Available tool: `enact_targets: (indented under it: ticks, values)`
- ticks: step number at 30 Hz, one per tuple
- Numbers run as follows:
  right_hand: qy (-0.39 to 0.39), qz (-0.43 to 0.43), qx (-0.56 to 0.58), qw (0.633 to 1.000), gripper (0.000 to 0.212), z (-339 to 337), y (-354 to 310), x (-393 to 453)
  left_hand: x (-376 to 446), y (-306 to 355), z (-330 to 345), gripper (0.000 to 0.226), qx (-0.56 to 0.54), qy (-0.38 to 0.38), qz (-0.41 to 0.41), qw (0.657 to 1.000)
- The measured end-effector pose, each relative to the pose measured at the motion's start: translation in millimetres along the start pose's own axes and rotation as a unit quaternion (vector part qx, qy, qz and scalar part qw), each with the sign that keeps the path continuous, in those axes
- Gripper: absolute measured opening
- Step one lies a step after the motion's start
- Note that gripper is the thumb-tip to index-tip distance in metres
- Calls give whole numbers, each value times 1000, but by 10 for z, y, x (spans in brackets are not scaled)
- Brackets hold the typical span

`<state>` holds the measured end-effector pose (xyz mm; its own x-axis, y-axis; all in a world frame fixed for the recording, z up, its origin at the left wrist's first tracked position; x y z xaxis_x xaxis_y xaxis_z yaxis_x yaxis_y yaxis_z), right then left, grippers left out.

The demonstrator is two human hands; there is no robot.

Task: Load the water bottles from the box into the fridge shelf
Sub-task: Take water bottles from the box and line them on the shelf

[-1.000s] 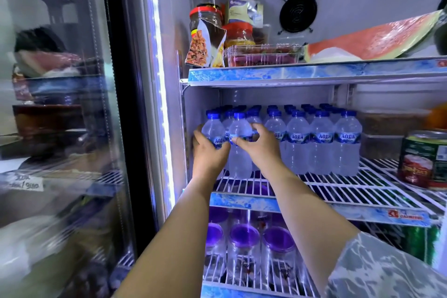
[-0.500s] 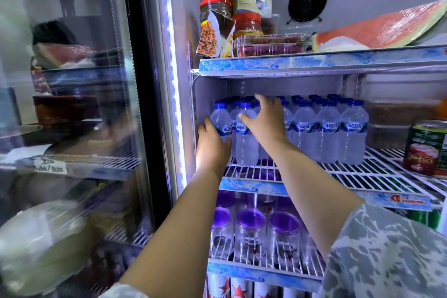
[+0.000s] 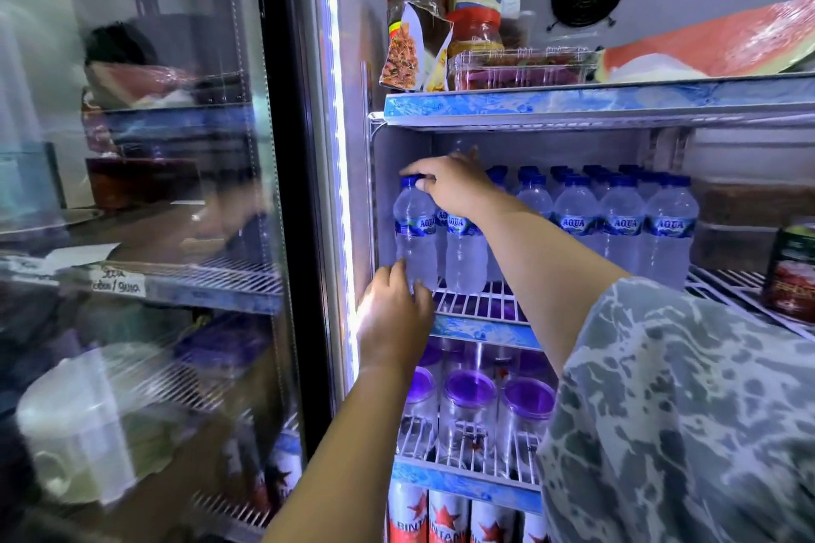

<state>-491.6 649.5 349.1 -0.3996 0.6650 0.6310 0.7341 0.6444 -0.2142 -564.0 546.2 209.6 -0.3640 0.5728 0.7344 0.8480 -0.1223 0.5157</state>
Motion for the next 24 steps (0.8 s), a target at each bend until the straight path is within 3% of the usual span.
enact_targets:
  ticks: [3, 10, 24]
  values:
    - [19, -4, -26, 999, 27, -37, -47, -4, -30, 37, 2, 52, 26, 32, 38, 998]
    - [31, 28, -83, 996, 26, -66, 12, 45, -29, 23, -10, 33, 46, 51, 51, 996]
    - [54, 65, -87, 993, 27, -48, 94, 129, -28, 69, 25, 45, 99, 46, 80, 991]
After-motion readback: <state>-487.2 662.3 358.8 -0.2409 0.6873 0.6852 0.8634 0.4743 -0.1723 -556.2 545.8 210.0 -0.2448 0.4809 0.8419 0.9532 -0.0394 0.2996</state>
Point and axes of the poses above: each hand's wrist, its own x-axis towards the middle knuckle, its own z-axis out of the palm, y = z × x, the point moved 10 cm from there along x, towards the middle knuckle, and after that the axes turned 4 degrees about y, right-handed, at the moved point
